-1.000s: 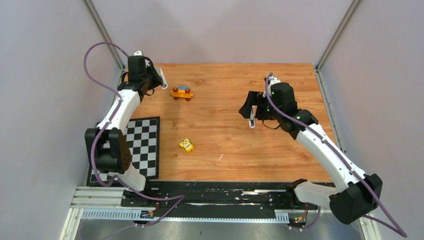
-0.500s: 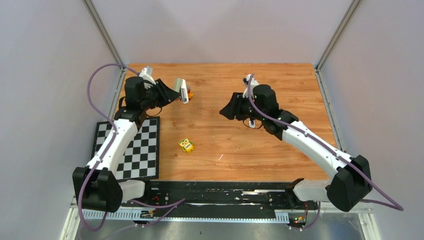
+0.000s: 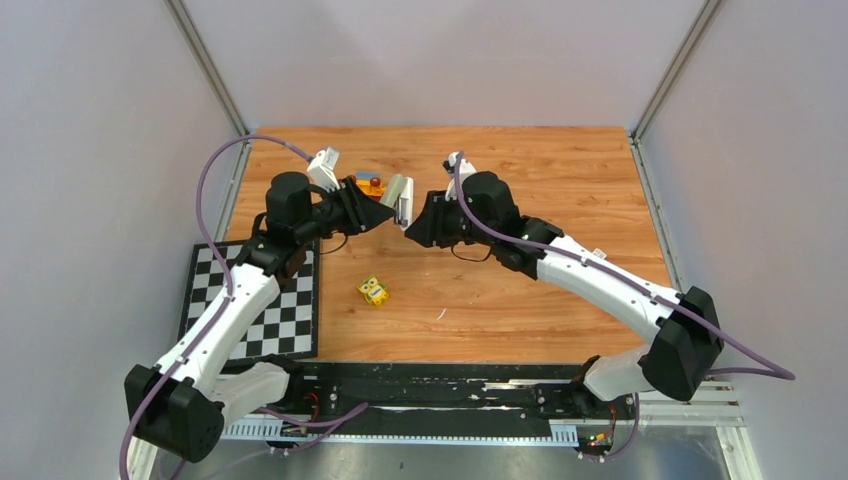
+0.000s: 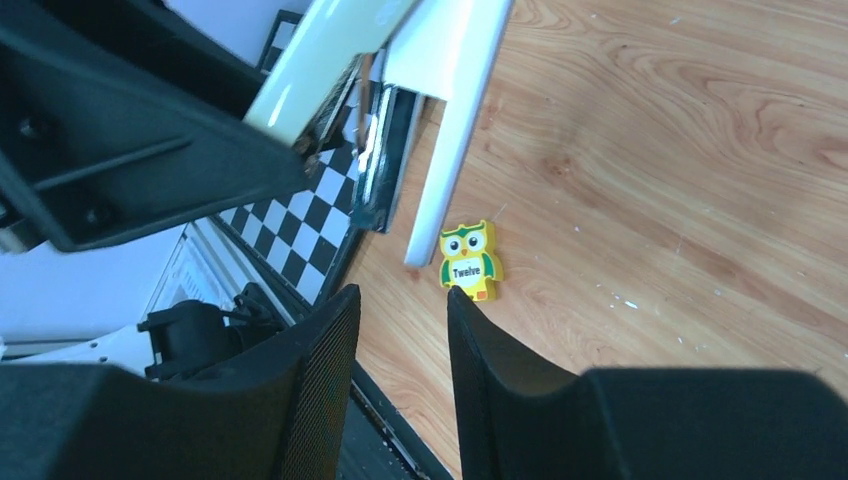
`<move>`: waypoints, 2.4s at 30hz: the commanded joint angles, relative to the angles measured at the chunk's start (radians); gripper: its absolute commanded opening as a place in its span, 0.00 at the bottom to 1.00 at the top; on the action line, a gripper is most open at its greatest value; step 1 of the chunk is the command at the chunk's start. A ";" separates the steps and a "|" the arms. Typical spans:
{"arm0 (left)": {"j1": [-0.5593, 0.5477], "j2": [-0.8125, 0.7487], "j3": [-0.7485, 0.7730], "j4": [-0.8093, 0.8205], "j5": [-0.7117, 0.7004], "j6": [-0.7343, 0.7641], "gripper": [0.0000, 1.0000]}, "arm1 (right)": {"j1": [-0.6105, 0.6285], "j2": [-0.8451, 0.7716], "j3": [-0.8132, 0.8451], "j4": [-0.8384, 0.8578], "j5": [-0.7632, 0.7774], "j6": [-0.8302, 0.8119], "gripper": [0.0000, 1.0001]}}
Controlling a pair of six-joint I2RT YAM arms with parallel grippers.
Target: Load the staples into the stapler
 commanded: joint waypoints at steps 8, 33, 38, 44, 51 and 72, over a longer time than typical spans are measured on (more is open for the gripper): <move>-0.038 -0.050 0.000 -0.004 0.011 -0.005 0.00 | 0.021 0.022 0.006 -0.008 0.104 0.040 0.35; -0.050 0.008 0.146 -0.266 -0.135 0.219 0.00 | 0.026 0.035 -0.156 0.142 0.035 -0.117 0.00; -0.019 0.014 0.193 -0.277 -0.205 0.246 0.00 | 0.026 0.024 -0.250 0.208 -0.039 -0.159 0.00; -0.009 0.043 0.221 -0.218 -0.256 0.252 0.00 | 0.059 0.009 -0.314 0.269 -0.162 -0.250 0.00; -0.004 0.089 0.196 -0.143 -0.279 0.263 0.00 | 0.089 -0.022 -0.345 0.276 -0.162 -0.268 0.00; -0.004 0.000 0.043 0.006 -0.189 0.225 0.83 | 0.012 -0.016 -0.252 0.273 0.095 0.233 0.00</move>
